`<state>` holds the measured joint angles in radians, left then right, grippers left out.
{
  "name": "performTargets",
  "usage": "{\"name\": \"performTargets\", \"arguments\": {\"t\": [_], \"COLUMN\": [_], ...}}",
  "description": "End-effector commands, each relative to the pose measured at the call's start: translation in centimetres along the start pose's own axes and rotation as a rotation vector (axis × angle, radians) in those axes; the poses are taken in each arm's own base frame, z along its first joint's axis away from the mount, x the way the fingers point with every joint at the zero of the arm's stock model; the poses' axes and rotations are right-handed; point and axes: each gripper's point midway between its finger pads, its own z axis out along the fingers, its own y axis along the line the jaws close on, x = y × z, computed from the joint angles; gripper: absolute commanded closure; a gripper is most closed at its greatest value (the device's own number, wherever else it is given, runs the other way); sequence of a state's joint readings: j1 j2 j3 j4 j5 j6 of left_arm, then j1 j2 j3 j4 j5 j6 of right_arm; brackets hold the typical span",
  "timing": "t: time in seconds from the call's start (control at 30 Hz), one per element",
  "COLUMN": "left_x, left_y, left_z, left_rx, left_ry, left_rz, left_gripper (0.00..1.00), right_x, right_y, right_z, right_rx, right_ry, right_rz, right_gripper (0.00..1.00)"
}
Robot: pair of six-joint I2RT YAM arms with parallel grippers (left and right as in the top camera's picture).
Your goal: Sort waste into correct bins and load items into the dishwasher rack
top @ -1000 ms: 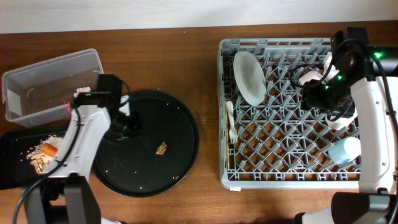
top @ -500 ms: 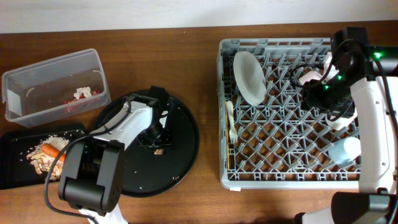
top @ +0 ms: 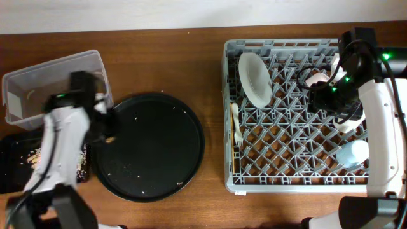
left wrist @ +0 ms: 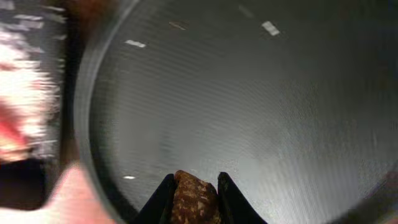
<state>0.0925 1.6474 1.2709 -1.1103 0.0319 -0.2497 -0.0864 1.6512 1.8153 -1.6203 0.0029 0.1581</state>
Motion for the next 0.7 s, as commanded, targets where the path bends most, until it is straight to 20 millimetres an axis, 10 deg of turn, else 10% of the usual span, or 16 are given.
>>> {"name": "performTargets", "arguments": {"t": [0.0,0.3,0.67], "left_x": [-1.9,-2.0,-0.7], "left_y": [7.2,18.5,18.9], "left_z": [-1.7,-1.8,1.6], "left_rx": [-0.027,-0.135,-0.139], "left_ry": [-0.081,-0.181,-0.167], "left_rz": [-0.268,-0.685,-0.701], "left_gripper": [1.0,1.0,0.75], "right_x": [-0.1,-0.1,-0.1], "right_y": [-0.3,-0.3,-0.3], "right_z": [-0.1,-0.1,-0.1], "right_rx": [0.009,0.009,0.009], "right_ry": [-0.005,-0.004,-0.005], "right_rz": [0.008,0.008,0.008], "right_gripper": [0.3,0.3,0.3]}}
